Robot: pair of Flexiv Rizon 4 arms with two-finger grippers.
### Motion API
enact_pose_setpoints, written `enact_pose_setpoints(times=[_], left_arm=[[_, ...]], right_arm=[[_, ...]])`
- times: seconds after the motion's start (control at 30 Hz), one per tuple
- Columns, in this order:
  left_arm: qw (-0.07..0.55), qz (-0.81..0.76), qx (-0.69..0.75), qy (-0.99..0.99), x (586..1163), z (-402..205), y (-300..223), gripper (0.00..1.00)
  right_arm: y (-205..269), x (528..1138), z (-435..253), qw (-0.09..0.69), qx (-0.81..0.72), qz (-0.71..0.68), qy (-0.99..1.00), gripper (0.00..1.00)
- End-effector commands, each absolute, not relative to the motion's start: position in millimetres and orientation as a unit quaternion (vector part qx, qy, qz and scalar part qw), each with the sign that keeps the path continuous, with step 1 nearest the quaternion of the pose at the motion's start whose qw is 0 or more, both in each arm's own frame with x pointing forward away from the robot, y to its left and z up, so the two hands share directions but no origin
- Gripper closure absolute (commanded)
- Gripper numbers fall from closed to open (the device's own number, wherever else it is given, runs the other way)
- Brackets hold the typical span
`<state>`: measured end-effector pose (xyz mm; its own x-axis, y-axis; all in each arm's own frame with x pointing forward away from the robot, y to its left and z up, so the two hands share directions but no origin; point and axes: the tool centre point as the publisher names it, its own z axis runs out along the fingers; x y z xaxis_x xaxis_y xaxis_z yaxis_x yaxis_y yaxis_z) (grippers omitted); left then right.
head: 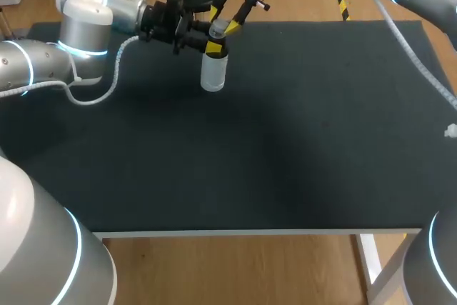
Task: Unscrew the bottle cap
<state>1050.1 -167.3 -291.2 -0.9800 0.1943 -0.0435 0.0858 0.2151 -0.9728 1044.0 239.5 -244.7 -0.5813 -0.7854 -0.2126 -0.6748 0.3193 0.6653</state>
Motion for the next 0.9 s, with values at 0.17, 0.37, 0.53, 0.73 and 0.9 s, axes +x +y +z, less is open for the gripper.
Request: enact_pose_setpoints(times=[0.17, 0.37, 0.53, 0.73, 0.9], left_arm=[[0.047, 0.620, -0.092, -0.778, 1052.9, -291.5, -167.3, 1.00], [0.047, 0.620, -0.092, -0.778, 1052.9, -291.5, -167.3, 1.00], [0.047, 0.620, -0.092, -0.778, 1052.9, -291.5, -167.3, 1.00], [0.047, 0.620, -0.092, -0.778, 1052.9, -291.5, -167.3, 1.00], [0.047, 0.620, -0.092, -0.778, 1052.9, -291.5, -167.3, 1.00]], right_arm=[[231.8, 1045.1, -222.3, 0.103, 0.447, -0.367, -0.810, 1.00], [215.3, 1055.0, -209.4, 0.082, 0.378, -0.447, -0.807, 1.00], [190.5, 1064.9, -219.3, 0.071, 0.326, -0.447, -0.830, 1.00], [168.6, 1071.3, -244.0, 0.063, 0.281, -0.396, -0.872, 1.00], [161.0, 1072.0, -272.6, 0.055, 0.252, -0.360, -0.897, 1.00]])
